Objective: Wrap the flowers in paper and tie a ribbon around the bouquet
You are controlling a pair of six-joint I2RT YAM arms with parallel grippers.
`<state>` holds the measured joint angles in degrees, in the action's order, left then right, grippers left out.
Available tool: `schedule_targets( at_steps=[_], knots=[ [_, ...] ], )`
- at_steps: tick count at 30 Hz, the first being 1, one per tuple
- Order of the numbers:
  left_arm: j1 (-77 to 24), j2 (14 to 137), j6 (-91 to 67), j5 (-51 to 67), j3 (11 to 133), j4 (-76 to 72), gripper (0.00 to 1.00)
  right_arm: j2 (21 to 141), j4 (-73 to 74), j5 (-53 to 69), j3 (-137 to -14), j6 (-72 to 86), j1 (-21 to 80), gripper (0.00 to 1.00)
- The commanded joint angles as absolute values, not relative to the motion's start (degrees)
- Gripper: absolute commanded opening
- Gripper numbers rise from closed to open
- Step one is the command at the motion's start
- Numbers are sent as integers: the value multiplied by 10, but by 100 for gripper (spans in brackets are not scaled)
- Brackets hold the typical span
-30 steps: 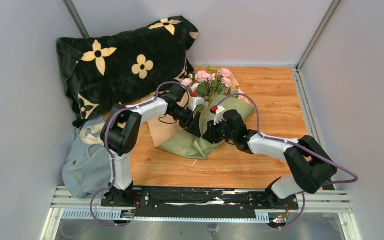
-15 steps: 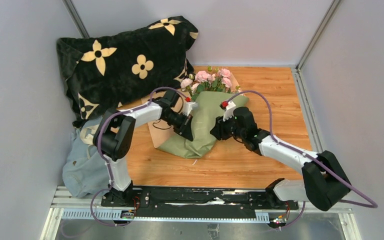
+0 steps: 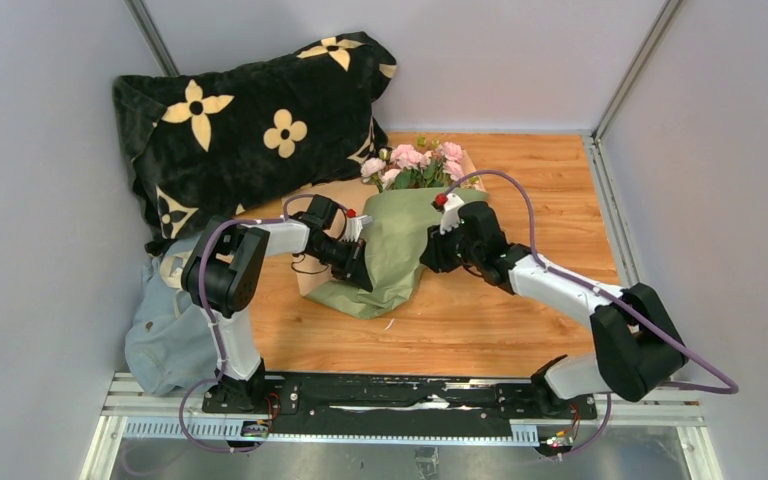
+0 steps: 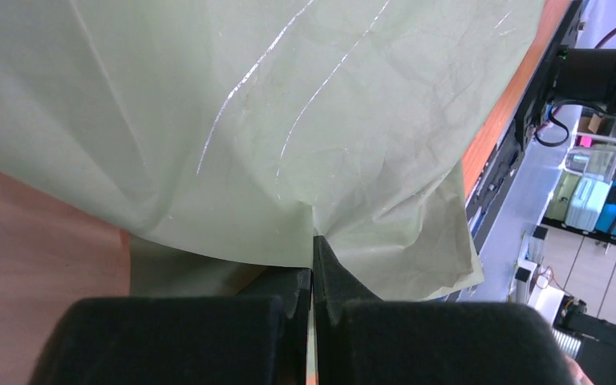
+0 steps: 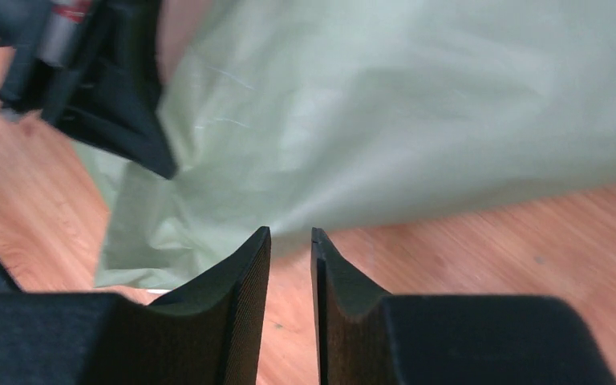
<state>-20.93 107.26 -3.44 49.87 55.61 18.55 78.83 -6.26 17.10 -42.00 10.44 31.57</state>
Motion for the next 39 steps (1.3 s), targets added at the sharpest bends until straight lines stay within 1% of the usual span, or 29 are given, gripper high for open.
schedule_targets(
  at_steps=[1, 5, 8, 11, 13, 18, 21, 23, 25, 27, 29, 31, 32, 34, 39],
  knots=[
    [-213, 1083, -18, 466, 550, 189, 0, 802, -68, 199, -466, 94, 394, 25],
    [-213, 1079, -12, 461, 555, 196, 0, 885, -129, 279, -457, 154, 407, 6],
    [-213, 1077, -9, 456, 554, 199, 0, 924, -110, 279, -440, 188, 407, 0],
    [-213, 1077, -4, 455, 553, 205, 0, 925, -54, 227, -414, 198, 391, 0],
    [-213, 1075, -1, 451, 554, 211, 0, 903, -11, 170, -385, 219, 359, 0],
    [-213, 1064, 16, 449, 550, 212, 0, 786, 126, 28, -347, 249, 285, 0],
    [-214, 1059, 16, 451, 547, 210, 0, 718, 143, 15, -351, 227, 271, 0],
    [-214, 1058, 18, 450, 547, 210, 0, 704, 142, 35, -372, 194, 272, 2],
    [-214, 1058, 18, 448, 548, 212, 0, 710, 111, 79, -398, 156, 272, 3],
    [-215, 1059, 17, 447, 548, 212, 0, 728, 29, 165, -406, 148, 272, 4],
    [-215, 1060, 16, 447, 548, 212, 0, 777, -76, 293, -421, 164, 272, 3],
    [-215, 1060, 15, 446, 547, 213, 0, 848, -98, 353, -465, 176, 275, 0],
    [-215, 1059, 16, 446, 547, 215, 0, 892, -84, 361, -491, 175, 277, 0],
    [-215, 1058, 17, 445, 547, 216, 0, 938, -78, 353, -499, 179, 273, 0],
    [-215, 1055, 23, 446, 548, 225, 0, 1009, -55, 311, -496, 192, 180, 0]
  ],
)
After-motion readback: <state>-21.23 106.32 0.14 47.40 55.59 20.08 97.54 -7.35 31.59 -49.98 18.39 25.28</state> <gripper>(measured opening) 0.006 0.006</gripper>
